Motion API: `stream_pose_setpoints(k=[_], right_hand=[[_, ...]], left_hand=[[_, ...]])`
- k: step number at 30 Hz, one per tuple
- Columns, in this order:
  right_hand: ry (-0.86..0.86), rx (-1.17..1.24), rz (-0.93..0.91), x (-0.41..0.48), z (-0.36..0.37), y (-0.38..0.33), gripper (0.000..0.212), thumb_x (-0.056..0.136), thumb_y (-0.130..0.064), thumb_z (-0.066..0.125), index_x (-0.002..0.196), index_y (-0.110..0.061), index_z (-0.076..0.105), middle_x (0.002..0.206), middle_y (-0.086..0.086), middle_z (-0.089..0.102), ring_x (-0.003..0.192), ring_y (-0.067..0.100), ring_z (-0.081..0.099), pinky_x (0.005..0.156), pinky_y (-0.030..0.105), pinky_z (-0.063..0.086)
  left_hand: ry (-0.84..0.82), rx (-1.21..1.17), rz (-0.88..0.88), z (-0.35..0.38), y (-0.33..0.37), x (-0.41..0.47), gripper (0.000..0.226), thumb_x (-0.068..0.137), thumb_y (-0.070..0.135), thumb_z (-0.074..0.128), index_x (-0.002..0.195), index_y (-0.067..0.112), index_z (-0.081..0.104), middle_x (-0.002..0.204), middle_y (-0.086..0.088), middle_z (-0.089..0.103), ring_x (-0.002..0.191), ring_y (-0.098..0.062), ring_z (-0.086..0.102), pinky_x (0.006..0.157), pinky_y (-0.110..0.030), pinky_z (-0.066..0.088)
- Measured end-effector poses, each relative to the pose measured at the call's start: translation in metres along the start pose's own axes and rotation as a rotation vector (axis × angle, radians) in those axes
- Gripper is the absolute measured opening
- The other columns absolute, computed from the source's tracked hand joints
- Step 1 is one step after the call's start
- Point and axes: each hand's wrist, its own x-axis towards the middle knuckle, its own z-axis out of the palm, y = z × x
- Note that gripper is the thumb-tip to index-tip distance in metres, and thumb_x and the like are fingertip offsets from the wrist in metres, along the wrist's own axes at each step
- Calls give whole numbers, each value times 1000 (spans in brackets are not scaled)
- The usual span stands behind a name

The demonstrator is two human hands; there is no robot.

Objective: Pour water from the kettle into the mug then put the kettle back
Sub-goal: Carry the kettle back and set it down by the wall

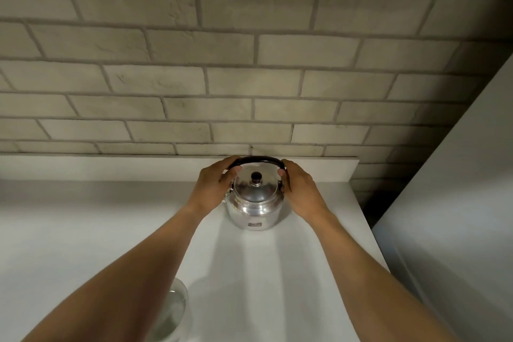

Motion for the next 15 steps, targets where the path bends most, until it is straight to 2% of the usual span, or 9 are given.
stream_pose_setpoints(k=[2, 5, 8, 11, 13, 15], right_hand=[[-2, 9, 6, 3, 4, 4, 29, 109, -34, 36, 125, -26, 59, 110, -5, 65, 99, 19, 64, 90, 40, 54], [-2, 21, 28, 7, 6, 6, 31, 107, -38, 35, 125, -28, 59, 113, -5, 66, 102, 17, 64, 92, 39, 54], [-17, 43, 45, 11, 9, 11, 32, 104, -39, 37, 126, -31, 59, 114, -5, 66, 102, 16, 64, 92, 36, 55], [-24, 46, 50, 14, 10, 13, 31, 105, -39, 38, 128, -33, 58, 114, -6, 66, 102, 16, 65, 92, 35, 54], [-32, 60, 57, 15, 11, 14, 31, 106, -40, 38, 129, -33, 57, 114, -6, 66, 103, 17, 65, 92, 34, 54], [-53, 62, 85, 15, 8, 13, 33, 106, -41, 40, 134, -33, 56, 117, -4, 66, 107, 21, 67, 93, 33, 53]], left_hand=[[-12, -2, 4, 2, -4, 6, 22, 106, 28, 61, 124, 36, 71, 93, 14, 74, 79, -2, 66, 76, -21, 53], [-25, 18, 4, 5, -6, 14, 23, 107, 24, 60, 127, 27, 69, 102, 5, 74, 88, -14, 70, 72, -13, 50], [-33, 20, -20, 12, -10, 18, 24, 108, 26, 57, 130, 23, 66, 111, 2, 71, 98, -22, 71, 80, -20, 52], [-15, 29, -21, 14, -14, 18, 23, 109, 28, 55, 130, 25, 63, 111, 2, 70, 104, -23, 69, 89, -30, 52], [-15, 18, -24, 14, -15, 16, 20, 109, 30, 54, 127, 31, 62, 111, 9, 69, 105, -20, 69, 96, -35, 54], [-39, -5, -59, 14, -15, 16, 25, 107, 32, 57, 132, 33, 59, 125, 12, 66, 117, -18, 66, 105, -39, 52]])
